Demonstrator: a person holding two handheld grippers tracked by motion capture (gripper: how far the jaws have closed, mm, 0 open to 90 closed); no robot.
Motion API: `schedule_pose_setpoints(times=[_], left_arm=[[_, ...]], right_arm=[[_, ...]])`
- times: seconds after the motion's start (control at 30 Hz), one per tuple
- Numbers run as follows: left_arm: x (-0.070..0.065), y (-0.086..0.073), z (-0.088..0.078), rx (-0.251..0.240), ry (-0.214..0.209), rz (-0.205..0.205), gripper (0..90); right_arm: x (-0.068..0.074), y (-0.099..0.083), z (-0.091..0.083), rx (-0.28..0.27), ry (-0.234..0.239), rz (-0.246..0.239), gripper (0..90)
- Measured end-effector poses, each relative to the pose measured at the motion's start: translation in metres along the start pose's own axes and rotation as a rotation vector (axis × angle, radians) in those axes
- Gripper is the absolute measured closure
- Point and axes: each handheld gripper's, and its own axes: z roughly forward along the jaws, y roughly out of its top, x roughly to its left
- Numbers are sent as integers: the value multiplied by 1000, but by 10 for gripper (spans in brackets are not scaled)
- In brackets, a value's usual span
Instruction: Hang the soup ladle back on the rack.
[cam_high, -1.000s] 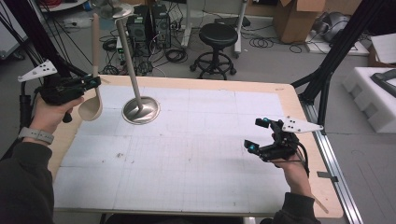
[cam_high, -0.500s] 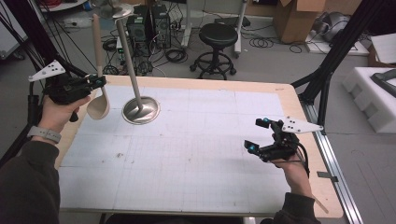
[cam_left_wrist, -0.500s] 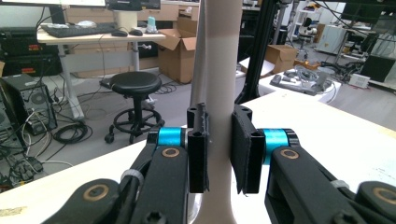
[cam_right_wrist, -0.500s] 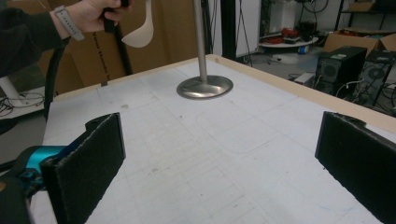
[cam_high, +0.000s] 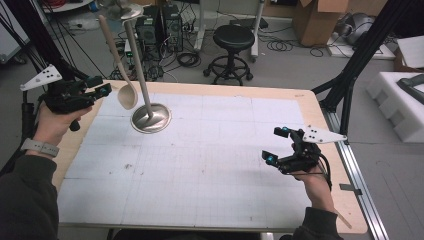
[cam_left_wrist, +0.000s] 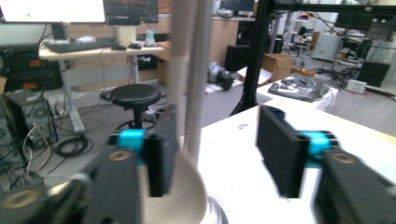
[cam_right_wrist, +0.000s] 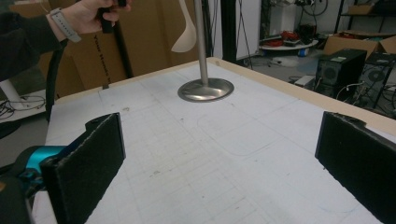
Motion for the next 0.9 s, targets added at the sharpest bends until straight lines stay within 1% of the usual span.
schedule_pose_setpoints(times=[0.03,0.1,0.17,0.2,0.27,0.33,0.37,0.43,0.47,0.57,0.6,0.67,0.73,0.87,0.9], left_arm=[[-2,1,0,-2,-4,5,365],[-7,2,-2,4,-10,15,297],[-11,3,-3,4,-13,33,189],[-13,3,-3,6,-24,32,141],[-18,4,-5,12,-33,36,94],[-24,5,-6,30,-61,27,50],[-26,5,-6,42,-68,21,48],[-31,5,-6,66,-77,12,17],[-33,4,-6,67,-82,12,17],[-39,-1,-9,33,-108,13,17],[-42,-3,-9,29,-108,13,17],[-46,-6,-10,36,-117,15,17],[-50,-10,-11,40,-115,28,17],[-58,-18,-11,21,-129,24,17],[-59,-21,-11,8,-134,14,17]], right_arm=[[0,0,0,1,1,1,4],[0,0,0,0,1,1,4],[0,0,0,-1,2,-1,4],[0,0,0,-1,0,-5,4],[1,0,0,-1,1,-2,4],[1,0,0,0,1,-2,4],[1,0,0,-1,0,-1,4],[1,0,0,-1,0,-2,5],[1,0,0,-3,-1,-4,4],[1,1,0,-6,-1,-7,5],[1,1,0,-7,0,-7,4],[1,1,-1,-6,-1,-6,4],[1,1,-1,-9,-2,-6,5],[1,1,-1,-6,-4,-2,5],[2,1,-1,-6,-4,-4,4]])
